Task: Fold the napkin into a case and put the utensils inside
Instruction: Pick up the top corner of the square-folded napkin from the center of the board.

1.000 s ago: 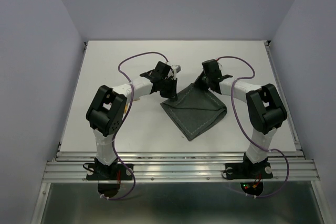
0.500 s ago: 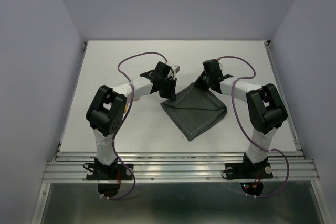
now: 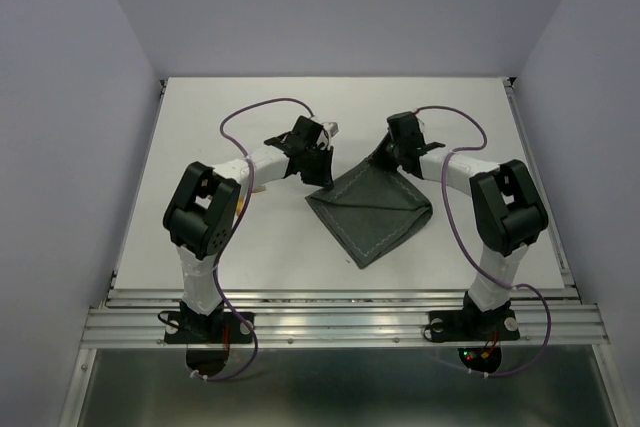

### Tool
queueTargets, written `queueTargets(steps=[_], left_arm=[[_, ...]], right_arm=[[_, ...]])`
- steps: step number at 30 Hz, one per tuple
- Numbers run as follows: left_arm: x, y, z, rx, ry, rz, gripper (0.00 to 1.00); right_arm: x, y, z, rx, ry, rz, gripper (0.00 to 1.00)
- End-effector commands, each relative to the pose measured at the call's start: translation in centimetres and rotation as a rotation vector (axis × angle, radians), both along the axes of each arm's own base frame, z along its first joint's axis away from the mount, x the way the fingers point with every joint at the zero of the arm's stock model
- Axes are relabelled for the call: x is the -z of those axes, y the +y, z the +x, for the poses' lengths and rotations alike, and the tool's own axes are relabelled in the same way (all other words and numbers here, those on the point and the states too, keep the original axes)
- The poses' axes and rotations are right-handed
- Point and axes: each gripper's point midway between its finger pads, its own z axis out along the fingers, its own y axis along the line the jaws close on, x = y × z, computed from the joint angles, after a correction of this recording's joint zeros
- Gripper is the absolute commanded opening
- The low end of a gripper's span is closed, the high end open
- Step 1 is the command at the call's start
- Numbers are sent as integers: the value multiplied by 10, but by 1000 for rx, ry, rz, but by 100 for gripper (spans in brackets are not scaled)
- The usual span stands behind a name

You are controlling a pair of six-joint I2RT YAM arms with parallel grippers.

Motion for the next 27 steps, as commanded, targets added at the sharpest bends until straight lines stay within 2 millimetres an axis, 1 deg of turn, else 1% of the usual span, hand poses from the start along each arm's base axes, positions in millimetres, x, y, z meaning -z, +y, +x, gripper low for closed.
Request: queueTargets(steps=[1, 3, 4, 5, 6, 8, 9, 11, 13, 14, 15, 16, 18, 19, 20, 23, 24, 25, 27], left_arm=[[-12, -3, 13, -24, -40, -29, 0], [-11, -3, 13, -30, -41, -31, 0], [-11, -3, 14, -33, -43, -33, 0], [-11, -3, 14, -37, -41, -32, 0], [-10, -3, 15, -41, -42, -32, 0], [-12, -3, 16, -44, -47, -35, 0], [-12, -3, 16, -46, -46, -37, 0], [-12, -3, 17, -49, -45, -38, 0], [-12, -3, 17, -55, -45, -38, 0], [-12, -2, 17, -56, -45, -36, 0], [-12, -2, 17, -58, -46, -37, 0], [-12, -2, 17, -61, -45, -34, 0], [-13, -2, 18, -66, -49, -35, 0], [-14, -2, 18, -70, -51, -37, 0], [-15, -2, 20, -74, -56, -37, 0], [-19, -2, 25, -84, -71, -36, 0], [-21, -2, 27, -88, -76, -32, 0], [-22, -1, 28, -93, -79, -27, 0], [-27, 0, 34, -110, -96, -16, 0]], right_arm=[[-35, -1, 8, 7, -97, 49, 26], [-45, -1, 7, -7, -119, 50, 37], [-54, 0, 6, -17, -139, 53, 44], [-59, -1, 5, -20, -148, 55, 47], [-59, -2, 1, -23, -148, 51, 48], [-65, -4, -3, -30, -161, 49, 49], [-70, -6, -9, -33, -173, 50, 49], [-73, -9, -17, -43, -177, 48, 49], [-73, -13, -29, -52, -172, 39, 45], [-72, -15, -34, -67, -170, 26, 42], [-67, -18, -42, -76, -144, 9, 38], [-71, -22, -47, -77, -147, -4, 28], [-58, -33, -64, -91, -98, -62, 20], [-62, -40, -69, -77, -108, -85, 14], [-53, -48, -80, -79, -72, -124, 13], [-51, -64, -92, -64, -49, -190, 8], [-50, -77, -98, -44, -29, -234, 7], [-51, -81, -101, -44, -28, -256, 7], [-47, -89, -108, -42, -1, -296, 7]])
